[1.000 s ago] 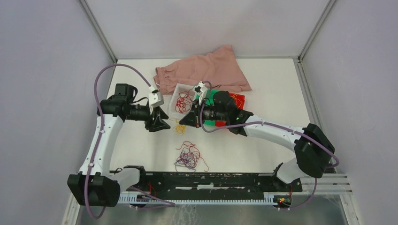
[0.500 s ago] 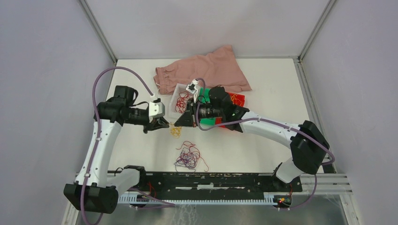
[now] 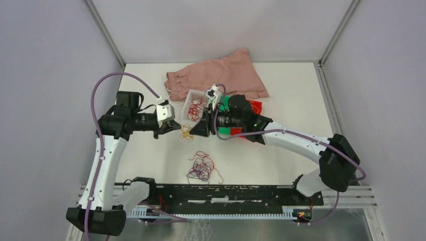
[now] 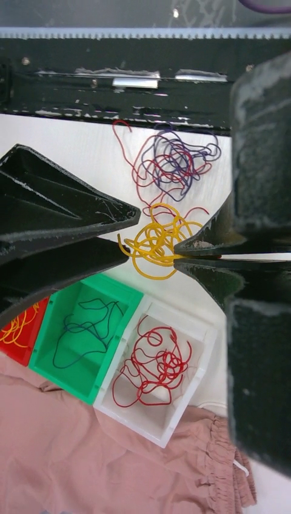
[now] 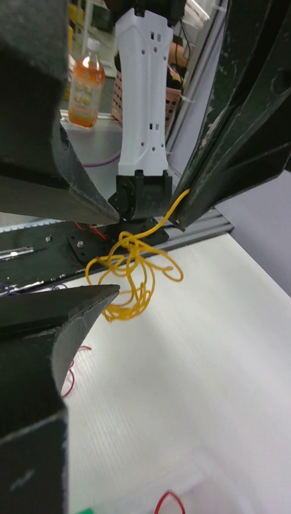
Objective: Untangle the cables
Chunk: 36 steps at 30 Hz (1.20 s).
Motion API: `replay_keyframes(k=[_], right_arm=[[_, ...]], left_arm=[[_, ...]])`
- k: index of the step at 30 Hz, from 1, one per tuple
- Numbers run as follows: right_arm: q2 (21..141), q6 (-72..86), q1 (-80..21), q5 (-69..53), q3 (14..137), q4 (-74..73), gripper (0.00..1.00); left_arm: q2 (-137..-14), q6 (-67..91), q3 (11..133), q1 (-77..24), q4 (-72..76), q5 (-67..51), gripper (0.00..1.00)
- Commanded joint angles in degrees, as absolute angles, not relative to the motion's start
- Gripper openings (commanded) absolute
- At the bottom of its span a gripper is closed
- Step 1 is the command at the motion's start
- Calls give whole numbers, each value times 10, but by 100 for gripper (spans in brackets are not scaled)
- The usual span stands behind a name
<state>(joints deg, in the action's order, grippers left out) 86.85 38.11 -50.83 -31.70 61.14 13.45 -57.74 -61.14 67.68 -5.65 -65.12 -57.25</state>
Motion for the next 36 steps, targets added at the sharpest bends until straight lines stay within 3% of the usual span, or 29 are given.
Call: replay_keyframes(k=[1,6,27,36], right_arm=[[799,329,-506,-211,590,126,49],[763,311,-508,-137,566,141,54],[737,398,-529,-166,511,273,59],[757,399,-533,-97,534,292,58]], left_arm=[[-547,-448,686,-58,-565,-615,3],[-533,-359,687,-60,-550,-642,3],[-515,-220,680,-62,-455,-643,3],[-499,-79,657,-64,-371,-662,3]])
